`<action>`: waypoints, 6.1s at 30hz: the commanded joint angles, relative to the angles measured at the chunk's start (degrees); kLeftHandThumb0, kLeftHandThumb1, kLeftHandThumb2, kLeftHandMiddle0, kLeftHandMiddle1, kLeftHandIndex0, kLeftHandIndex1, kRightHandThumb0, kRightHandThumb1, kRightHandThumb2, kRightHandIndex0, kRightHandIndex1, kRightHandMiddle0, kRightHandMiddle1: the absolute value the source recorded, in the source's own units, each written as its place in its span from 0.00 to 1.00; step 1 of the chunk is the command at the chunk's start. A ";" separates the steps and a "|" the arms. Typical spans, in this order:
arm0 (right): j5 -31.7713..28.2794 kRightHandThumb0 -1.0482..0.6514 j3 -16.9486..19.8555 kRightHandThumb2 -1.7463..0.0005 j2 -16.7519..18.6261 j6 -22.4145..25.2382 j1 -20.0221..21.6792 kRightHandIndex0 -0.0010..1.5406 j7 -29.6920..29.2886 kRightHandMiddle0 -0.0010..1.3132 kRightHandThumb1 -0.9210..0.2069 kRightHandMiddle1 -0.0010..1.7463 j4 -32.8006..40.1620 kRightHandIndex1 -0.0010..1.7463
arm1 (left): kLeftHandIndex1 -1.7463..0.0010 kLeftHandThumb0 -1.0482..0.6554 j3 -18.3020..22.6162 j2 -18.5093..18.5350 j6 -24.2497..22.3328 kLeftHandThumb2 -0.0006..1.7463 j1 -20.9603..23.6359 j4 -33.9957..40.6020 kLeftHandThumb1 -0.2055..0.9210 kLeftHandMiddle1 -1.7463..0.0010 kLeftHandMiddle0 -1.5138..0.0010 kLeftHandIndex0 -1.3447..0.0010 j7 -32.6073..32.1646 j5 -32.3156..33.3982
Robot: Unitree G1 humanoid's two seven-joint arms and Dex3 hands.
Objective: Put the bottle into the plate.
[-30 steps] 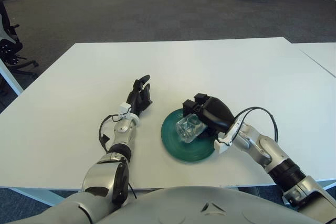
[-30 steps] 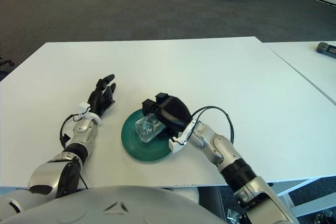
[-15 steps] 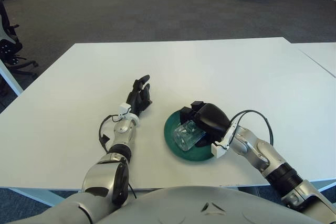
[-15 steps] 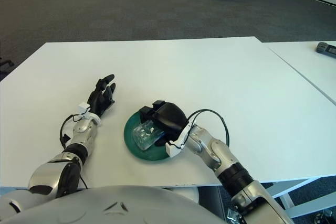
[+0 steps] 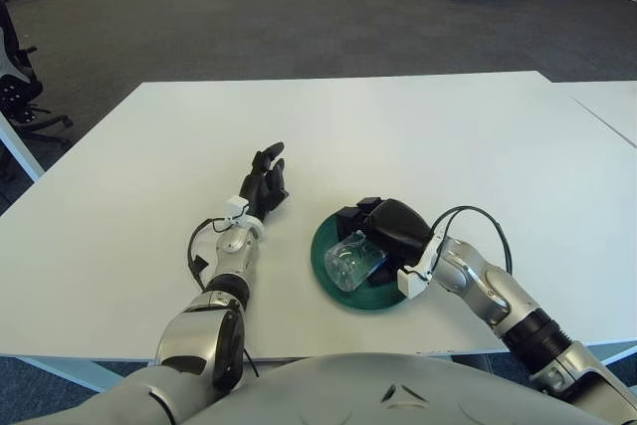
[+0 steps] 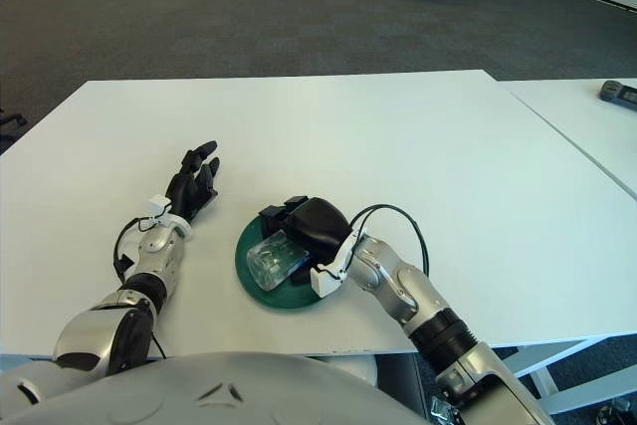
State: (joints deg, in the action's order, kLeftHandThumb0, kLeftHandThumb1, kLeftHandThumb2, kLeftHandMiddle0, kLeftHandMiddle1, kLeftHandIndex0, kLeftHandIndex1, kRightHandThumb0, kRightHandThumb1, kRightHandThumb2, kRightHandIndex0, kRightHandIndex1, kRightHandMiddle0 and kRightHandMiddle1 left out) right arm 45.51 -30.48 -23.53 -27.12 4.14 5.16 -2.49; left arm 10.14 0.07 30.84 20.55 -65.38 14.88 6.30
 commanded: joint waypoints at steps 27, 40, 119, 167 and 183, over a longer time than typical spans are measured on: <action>2.65 0.08 -2.39 0.65 -2.81 -6.80 7.89 0.08 -0.38 0.04 0.03 0.63 -11.02 0.47 | 0.50 0.13 -1.05 -0.90 -1.23 0.54 -4.40 -1.03 1.00 0.98 0.77 1.00 -0.53 -0.96; 1.19 0.00 -3.20 0.58 -5.28 -7.56 10.70 0.00 6.22 0.00 0.00 0.14 -11.24 0.01 | 0.40 0.12 -1.86 -0.74 -1.92 0.53 -5.65 0.70 1.00 0.97 0.73 0.96 -0.35 -0.87; -34.69 0.00 30.94 0.56 1.59 -23.15 21.58 0.00 -8.51 0.00 0.00 0.08 -50.84 0.00 | 0.36 0.16 -0.54 -1.36 1.25 0.49 -5.79 -0.40 1.00 0.90 0.63 0.85 0.25 -0.20; -58.95 0.19 49.42 0.44 27.69 3.56 17.84 0.26 1.86 0.00 0.00 0.47 -69.39 0.05 | 0.38 0.13 0.41 -0.81 -1.55 0.48 -4.52 -1.19 1.00 0.87 0.65 0.92 -2.79 0.09; -56.73 0.17 48.48 0.43 26.35 1.90 17.60 0.29 0.23 0.00 0.00 0.51 -68.25 0.06 | 0.36 0.14 0.99 -0.88 0.26 0.48 -4.52 -1.30 1.00 0.85 0.64 0.90 -2.00 0.39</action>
State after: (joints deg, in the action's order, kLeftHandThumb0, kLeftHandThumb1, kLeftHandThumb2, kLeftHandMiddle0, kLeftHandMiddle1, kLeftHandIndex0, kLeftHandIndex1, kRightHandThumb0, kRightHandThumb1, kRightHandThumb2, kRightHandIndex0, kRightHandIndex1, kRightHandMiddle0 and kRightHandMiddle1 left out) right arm -11.74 17.96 2.98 -29.76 26.80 7.63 -67.45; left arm 10.81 -0.44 32.32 19.08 -64.19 12.82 6.41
